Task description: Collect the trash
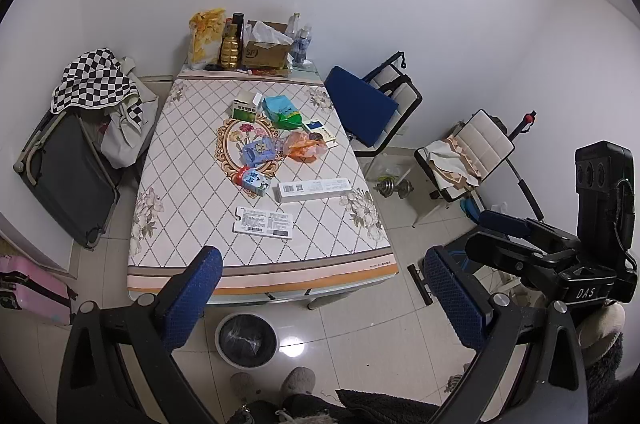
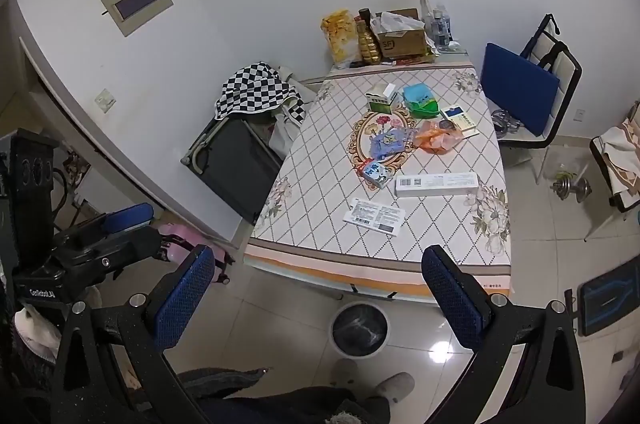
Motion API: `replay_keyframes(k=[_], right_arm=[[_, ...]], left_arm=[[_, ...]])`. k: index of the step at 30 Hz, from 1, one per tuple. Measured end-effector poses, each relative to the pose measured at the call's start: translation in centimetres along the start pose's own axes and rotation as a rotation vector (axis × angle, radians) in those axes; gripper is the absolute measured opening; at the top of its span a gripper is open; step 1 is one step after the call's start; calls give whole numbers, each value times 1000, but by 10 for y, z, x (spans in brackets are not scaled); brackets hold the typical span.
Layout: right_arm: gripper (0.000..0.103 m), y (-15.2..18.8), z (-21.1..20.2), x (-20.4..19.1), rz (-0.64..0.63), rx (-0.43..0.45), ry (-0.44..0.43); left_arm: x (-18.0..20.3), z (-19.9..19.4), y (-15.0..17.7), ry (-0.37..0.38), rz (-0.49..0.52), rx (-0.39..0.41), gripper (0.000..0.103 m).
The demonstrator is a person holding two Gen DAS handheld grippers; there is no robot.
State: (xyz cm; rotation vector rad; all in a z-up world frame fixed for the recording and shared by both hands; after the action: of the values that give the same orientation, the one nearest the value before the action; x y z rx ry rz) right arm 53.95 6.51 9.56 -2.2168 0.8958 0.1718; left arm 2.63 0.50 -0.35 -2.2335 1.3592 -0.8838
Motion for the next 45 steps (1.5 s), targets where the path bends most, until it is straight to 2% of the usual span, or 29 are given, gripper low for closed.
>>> replay_keyframes(k=[45], right_arm=[[103,0,1,-1,2,3,-3]], left_arm=[[19,3,-8,6,11,7,103]])
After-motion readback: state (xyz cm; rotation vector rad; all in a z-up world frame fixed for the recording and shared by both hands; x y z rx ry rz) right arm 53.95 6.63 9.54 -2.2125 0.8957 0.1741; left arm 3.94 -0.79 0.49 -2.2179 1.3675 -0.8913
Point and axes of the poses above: each gripper's, at about its wrist camera, not at the fingertips, and z roughly the way its jaws point, x to its right, y to its underside, the point moved 3 cm from there along z, roughly the way its jaws point
